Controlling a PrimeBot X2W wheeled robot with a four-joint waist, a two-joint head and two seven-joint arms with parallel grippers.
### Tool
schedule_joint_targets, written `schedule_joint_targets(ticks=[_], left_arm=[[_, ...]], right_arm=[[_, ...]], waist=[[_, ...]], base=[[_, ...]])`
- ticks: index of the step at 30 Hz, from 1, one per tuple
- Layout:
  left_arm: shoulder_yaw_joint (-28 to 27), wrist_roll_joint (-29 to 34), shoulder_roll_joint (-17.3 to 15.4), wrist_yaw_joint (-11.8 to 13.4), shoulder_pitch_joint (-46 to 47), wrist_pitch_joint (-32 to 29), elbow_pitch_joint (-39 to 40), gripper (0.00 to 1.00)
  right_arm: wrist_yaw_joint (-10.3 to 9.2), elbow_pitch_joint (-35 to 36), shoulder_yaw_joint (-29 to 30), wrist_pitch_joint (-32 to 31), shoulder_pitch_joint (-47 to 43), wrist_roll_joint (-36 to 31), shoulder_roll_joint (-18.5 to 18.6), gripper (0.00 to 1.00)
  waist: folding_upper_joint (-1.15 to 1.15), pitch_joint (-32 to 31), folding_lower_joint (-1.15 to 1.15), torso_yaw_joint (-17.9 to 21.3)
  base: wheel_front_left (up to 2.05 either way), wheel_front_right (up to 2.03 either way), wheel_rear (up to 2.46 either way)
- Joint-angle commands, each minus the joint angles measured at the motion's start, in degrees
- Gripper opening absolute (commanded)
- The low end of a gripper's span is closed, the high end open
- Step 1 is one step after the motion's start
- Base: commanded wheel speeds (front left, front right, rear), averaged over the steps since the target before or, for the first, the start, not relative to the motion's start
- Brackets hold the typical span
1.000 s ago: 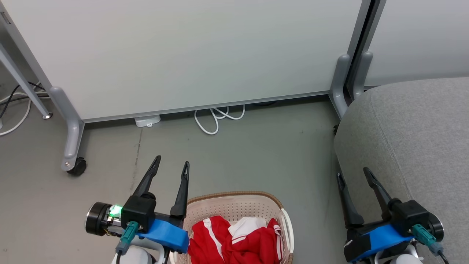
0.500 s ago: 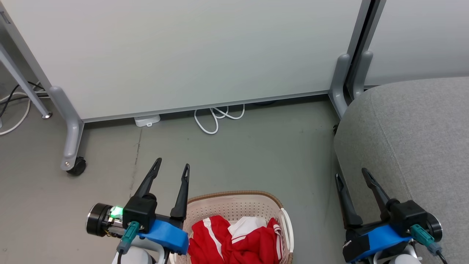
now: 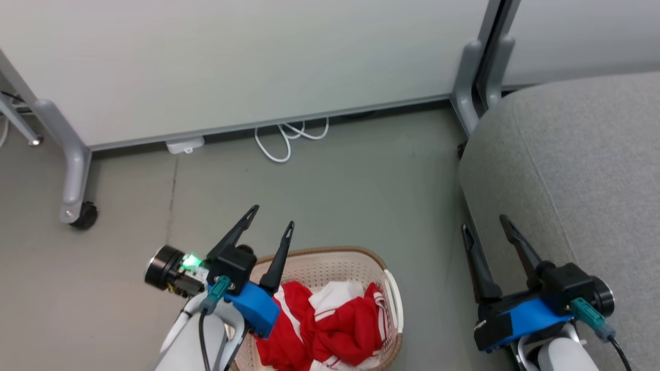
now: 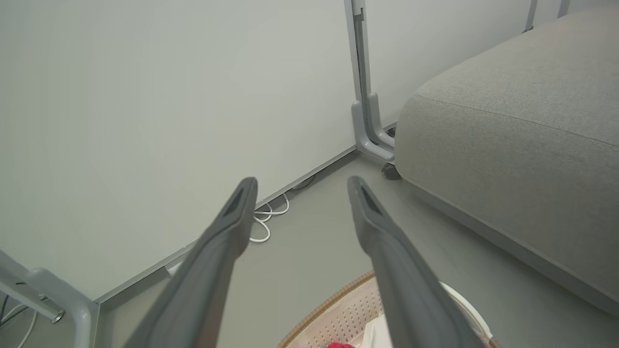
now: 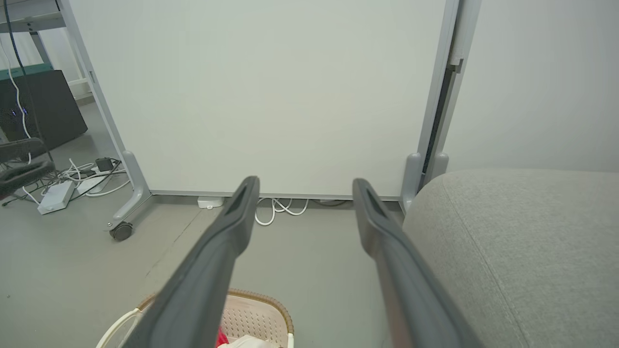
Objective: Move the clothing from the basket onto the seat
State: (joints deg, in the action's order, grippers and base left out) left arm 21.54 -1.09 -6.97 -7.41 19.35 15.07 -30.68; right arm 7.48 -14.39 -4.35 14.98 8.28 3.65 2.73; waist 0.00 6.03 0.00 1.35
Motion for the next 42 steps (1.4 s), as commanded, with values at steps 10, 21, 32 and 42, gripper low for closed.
schedule_joint_targets(ticks=[10,21,32,42], left_arm=[[12.17,-3.43,-5.03,-0.07,11.35,0.17,-10.01,1.00],[29.93,-6.00,-9.47,-0.07,23.20,0.16,-23.07,1.00],[48.82,-9.14,-9.96,-0.08,32.55,-5.43,-37.16,1.00],[51.95,-4.88,-10.75,-0.08,37.49,-13.18,-40.57,1.00]], right_arm=[[0.03,1.29,-1.53,0.31,5.89,0.64,0.25,1.00],[0.03,3.63,-4.38,0.31,13.84,3.41,0.23,1.00],[0.03,5.65,-5.85,0.31,19.66,4.64,0.23,1.00],[0.03,7.91,-6.40,0.31,23.55,5.46,0.22,1.00]], waist=[[0.00,11.40,0.00,5.56],[0.00,24.77,0.00,9.80],[0.00,35.69,0.00,12.58],[0.00,44.39,0.00,14.28]], base=[[0.00,0.00,0.00],[0.00,0.00,0.00],[0.00,0.00,0.00],[0.00,0.00,0.00]])
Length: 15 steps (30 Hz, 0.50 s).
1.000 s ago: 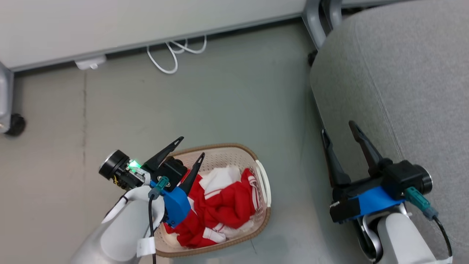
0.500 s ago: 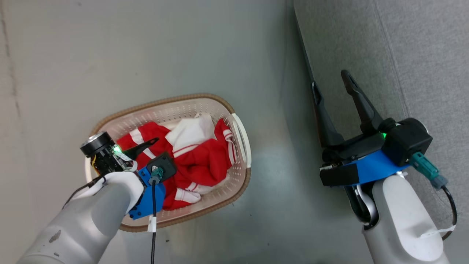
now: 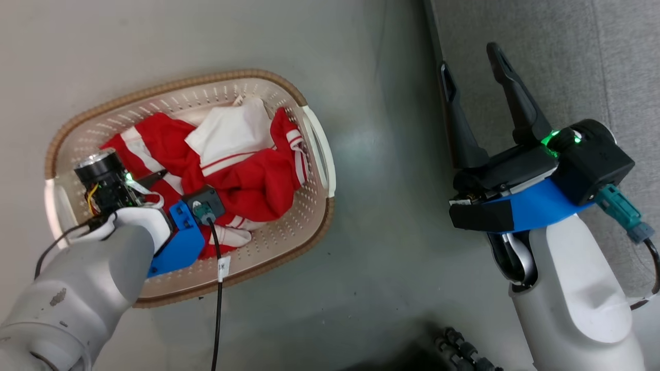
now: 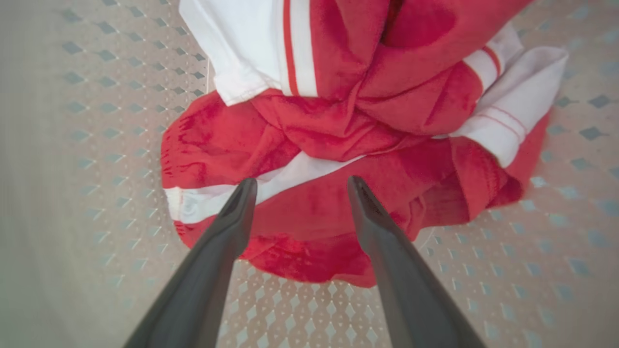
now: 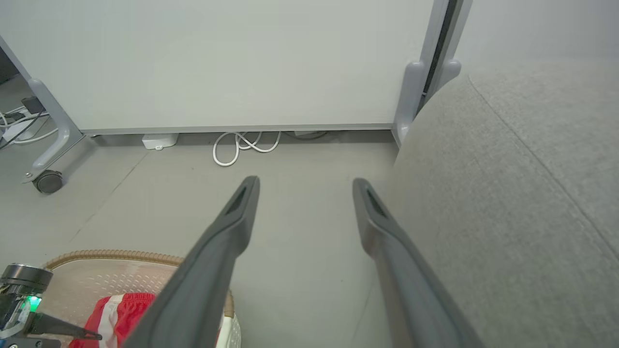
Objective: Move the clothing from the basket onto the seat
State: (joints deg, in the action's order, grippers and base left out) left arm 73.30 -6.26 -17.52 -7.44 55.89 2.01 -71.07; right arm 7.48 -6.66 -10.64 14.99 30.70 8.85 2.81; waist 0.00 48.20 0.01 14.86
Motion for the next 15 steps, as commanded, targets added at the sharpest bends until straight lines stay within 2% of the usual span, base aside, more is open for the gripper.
schedule_joint_targets(ticks=[1,15], left_arm=[[0.21,1.27,-0.29,-0.05,1.36,-0.82,-0.36,1.00],[0.25,4.23,-0.88,-0.05,5.36,-8.90,-2.02,1.00]], right_arm=[[0.03,0.62,-0.29,0.30,1.43,0.39,0.14,1.00],[0.03,4.81,-0.14,0.30,1.68,2.24,0.15,1.00]], waist=[[0.00,3.06,-0.01,0.90],[0.00,10.82,-0.01,2.80]], base=[[0.00,0.00,0.00],[0.00,0.00,0.00]])
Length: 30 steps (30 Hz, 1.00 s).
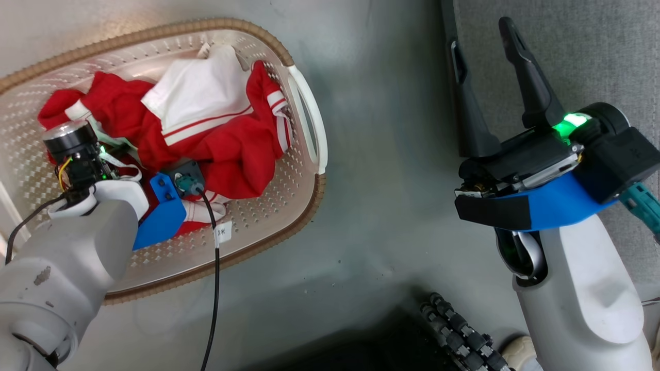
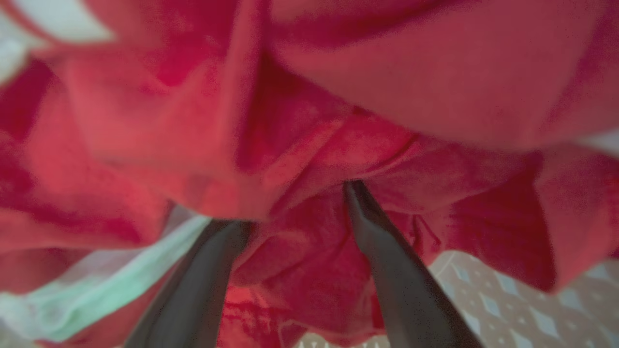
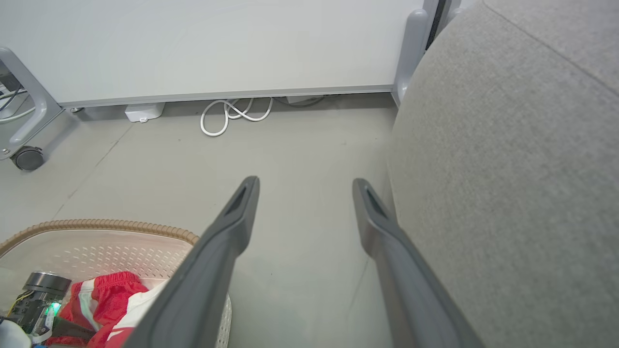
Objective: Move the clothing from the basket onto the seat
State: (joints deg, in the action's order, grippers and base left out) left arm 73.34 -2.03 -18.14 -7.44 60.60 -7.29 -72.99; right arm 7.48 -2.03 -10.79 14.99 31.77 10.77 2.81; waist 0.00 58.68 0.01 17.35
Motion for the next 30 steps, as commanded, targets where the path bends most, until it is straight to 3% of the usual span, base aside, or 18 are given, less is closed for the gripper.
schedule_joint_targets(ticks=[1,9,10,11,12,13,30], left_arm=[[0.19,-0.20,-0.23,-0.05,0.92,-0.34,-0.16,1.00],[0.20,-0.64,1.14,0.15,1.85,-4.63,-0.36,1.00],[0.20,-0.86,1.25,0.15,1.86,-5.46,-0.41,0.95],[0.20,-1.17,1.36,0.15,1.69,-6.14,-0.45,0.49],[0.20,-1.45,1.42,0.15,1.74,-6.46,-0.44,0.35],[0.20,-1.80,1.57,0.15,1.82,-6.68,-0.34,0.00],[0.19,-7.96,3.31,0.06,0.38,-4.10,2.67,0.00]], right_arm=[[0.03,0.44,0.11,0.30,0.54,0.56,0.14,1.00],[0.03,1.76,0.84,0.30,0.16,0.86,0.14,1.00],[0.03,1.88,0.89,0.30,0.11,0.89,0.14,1.00],[0.03,1.96,1.00,0.30,0.09,0.86,0.14,1.00],[0.03,1.97,1.11,0.30,0.11,0.87,0.15,1.00],[0.03,1.94,1.18,0.30,0.16,0.84,0.14,1.00],[0.03,-0.01,2.28,0.30,0.14,-0.99,0.15,1.00]], waist=[[0.00,0.72,-0.01,0.45],[0.00,1.93,-0.01,0.86],[0.00,1.90,-0.01,0.88],[0.00,1.84,-0.01,0.87],[0.00,1.79,-0.01,0.84],[0.00,1.73,-0.01,0.78],[0.00,-4.58,-0.01,-2.35]], base=[[0.00,0.00,0.00],[0.00,0.00,0.00],[0.00,0.00,0.00],[0.00,0.00,0.00],[0.00,0.00,0.00],[0.00,0.00,0.00],[0.00,0.00,0.00]])
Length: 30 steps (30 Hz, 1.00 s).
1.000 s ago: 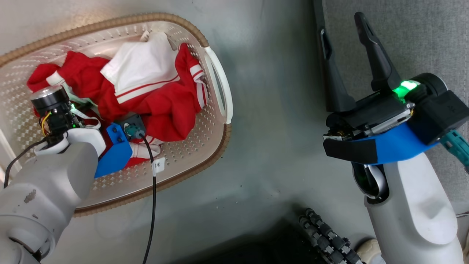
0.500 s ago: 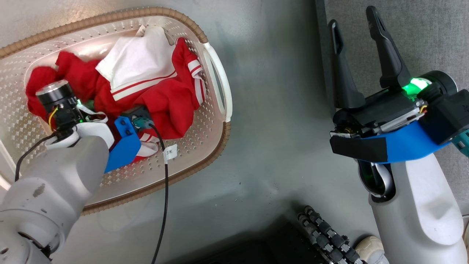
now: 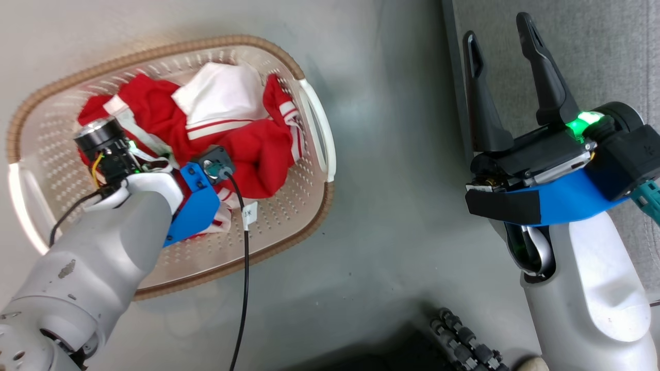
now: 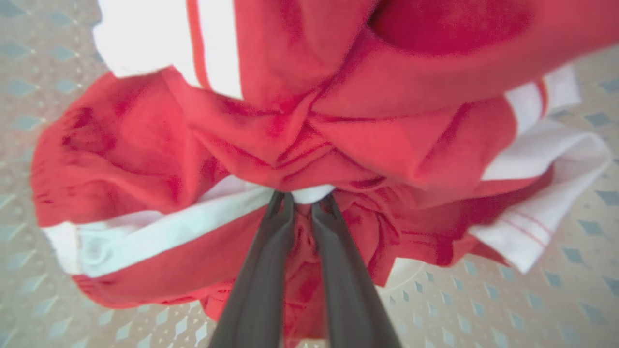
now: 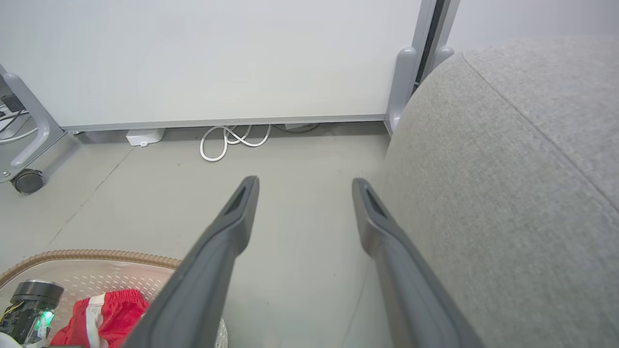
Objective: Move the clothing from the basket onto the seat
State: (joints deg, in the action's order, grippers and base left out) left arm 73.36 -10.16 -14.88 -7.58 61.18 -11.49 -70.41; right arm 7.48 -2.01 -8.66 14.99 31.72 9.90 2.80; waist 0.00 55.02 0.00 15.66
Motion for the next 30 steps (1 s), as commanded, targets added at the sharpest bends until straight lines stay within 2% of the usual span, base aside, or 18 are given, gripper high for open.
schedule_joint_targets(ticks=[1,17,30], left_arm=[[0.17,-0.37,0.18,0.19,-0.46,0.61,0.39,0.00],[0.08,-6.68,2.56,0.16,-3.93,12.34,2.98,0.00],[-2.40,-13.69,6.52,0.16,-5.77,23.52,0.71,0.00]], right_arm=[[0.03,-0.19,0.21,0.30,-0.02,-0.30,0.16,1.00],[0.03,-3.37,1.39,0.30,-4.49,-3.74,0.17,1.00],[0.03,-5.76,3.45,0.30,-10.38,-6.17,0.18,1.00]], waist=[[0.00,-1.66,0.00,-0.97],[0.00,-16.48,0.00,-6.80],[0.00,-28.06,0.00,-11.44]], base=[[0.00,0.00,0.00],[0.00,0.00,0.00],[0.00,0.00,0.00]])
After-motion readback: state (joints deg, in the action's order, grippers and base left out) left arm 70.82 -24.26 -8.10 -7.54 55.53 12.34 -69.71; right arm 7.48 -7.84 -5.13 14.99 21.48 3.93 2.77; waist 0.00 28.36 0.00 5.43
